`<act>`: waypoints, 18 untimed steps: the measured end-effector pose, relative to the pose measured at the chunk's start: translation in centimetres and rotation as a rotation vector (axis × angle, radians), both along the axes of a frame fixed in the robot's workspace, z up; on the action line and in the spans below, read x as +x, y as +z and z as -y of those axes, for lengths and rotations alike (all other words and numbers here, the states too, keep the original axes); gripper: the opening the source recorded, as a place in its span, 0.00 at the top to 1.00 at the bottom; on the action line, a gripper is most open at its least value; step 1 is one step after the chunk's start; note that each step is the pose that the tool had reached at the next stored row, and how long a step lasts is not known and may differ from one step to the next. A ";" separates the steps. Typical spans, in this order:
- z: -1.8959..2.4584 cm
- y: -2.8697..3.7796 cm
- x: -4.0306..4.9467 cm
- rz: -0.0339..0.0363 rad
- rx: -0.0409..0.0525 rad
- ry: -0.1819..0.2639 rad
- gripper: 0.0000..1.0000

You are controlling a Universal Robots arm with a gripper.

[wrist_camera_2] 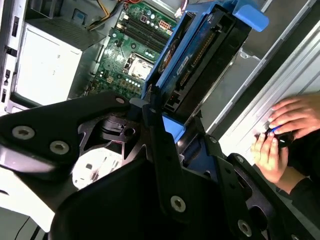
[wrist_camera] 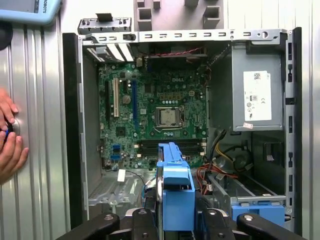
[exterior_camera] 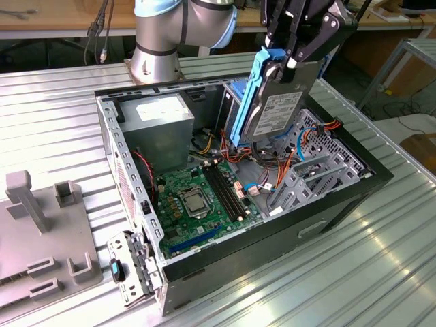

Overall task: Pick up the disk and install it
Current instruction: 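Insert the disk into the insertion slot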

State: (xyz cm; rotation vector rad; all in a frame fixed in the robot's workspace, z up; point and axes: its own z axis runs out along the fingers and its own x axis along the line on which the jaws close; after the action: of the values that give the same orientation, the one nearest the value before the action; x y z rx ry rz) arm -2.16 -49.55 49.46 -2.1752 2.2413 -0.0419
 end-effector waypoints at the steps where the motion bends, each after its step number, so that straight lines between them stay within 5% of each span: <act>1: 0.41 -0.05 0.05 0.0000 0.0001 0.000 0.63; 5: 1.23 -0.21 0.45 0.0000 0.0001 0.000 0.63; 18: 1.91 -0.40 4.18 0.0000 -0.0002 0.000 0.63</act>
State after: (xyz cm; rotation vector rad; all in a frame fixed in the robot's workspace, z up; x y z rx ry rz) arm 2.02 -51.46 49.06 -2.1754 2.2414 -0.0422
